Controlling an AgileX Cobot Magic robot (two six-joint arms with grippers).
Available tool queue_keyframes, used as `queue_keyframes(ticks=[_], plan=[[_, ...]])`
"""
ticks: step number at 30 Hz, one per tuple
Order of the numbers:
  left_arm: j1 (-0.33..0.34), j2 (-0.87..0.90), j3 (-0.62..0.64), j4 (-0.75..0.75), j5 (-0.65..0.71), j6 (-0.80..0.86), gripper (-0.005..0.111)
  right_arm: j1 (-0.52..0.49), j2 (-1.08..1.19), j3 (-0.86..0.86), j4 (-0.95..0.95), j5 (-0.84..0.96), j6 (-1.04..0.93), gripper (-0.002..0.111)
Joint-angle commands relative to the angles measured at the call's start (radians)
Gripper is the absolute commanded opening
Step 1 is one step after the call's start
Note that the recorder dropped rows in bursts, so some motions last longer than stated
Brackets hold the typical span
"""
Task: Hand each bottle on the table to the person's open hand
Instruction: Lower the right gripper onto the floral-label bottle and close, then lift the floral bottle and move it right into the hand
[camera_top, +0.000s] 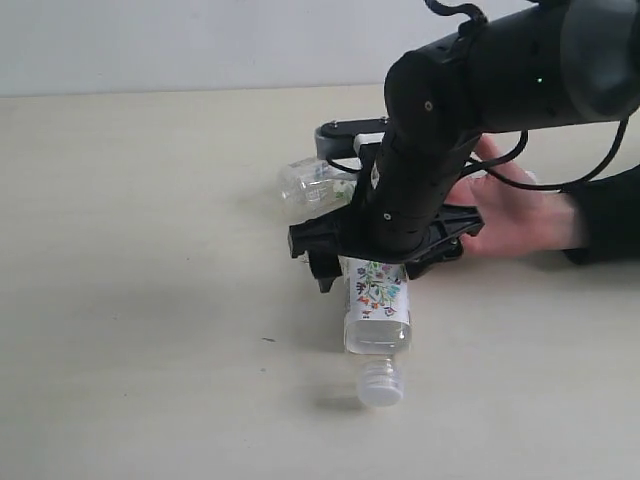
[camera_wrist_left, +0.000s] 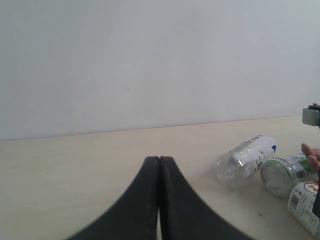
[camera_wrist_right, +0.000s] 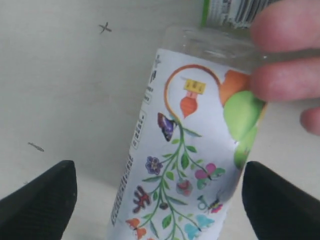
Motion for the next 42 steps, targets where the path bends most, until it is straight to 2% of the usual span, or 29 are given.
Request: queue_keyframes(ticks=[1, 12, 16, 19, 26, 30, 35, 42], plan=[[0.004, 0.002, 0.003, 0.001, -0.002, -0.007, 0.000, 0.003, 0.029, 0.002, -0.023, -0.038, 0.005, 0.084], [0.004, 0.002, 0.003, 0.001, -0.002, -0.007, 0.000, 0.003, 0.102, 0.002, -0.031, -0.074, -0.012, 0.084], [0.004, 0.002, 0.003, 0.001, -0.002, -0.007, 0.000, 0.003, 0.102, 0.002, -0.031, -0.048, -0.072, 0.079], [0.004, 0.002, 0.003, 0.001, -0.002, -0.007, 0.000, 0.003, 0.102, 0.002, -0.031, -0.013, -0.084, 0.060], [0.004, 0.002, 0.003, 0.001, -0.002, -0.007, 0.000, 0.003, 0.094, 0.002, 0.016, 0.006, -0.217, 0.001], [0.004, 0.002, 0.003, 0.001, -0.002, -0.007, 0.000, 0.003, 0.042, 0.002, 0.091, 0.014, -0.312, 0.000], [0.004, 0.002, 0.003, 0.001, -0.002, -0.007, 0.000, 0.003, -0.062, 0.002, 0.138, 0.120, -0.415, 0.000], [0.004, 0.002, 0.003, 0.001, -0.002, -0.007, 0.000, -0.037, -0.297, 0.002, 0.011, 0.232, -0.447, 0.000]])
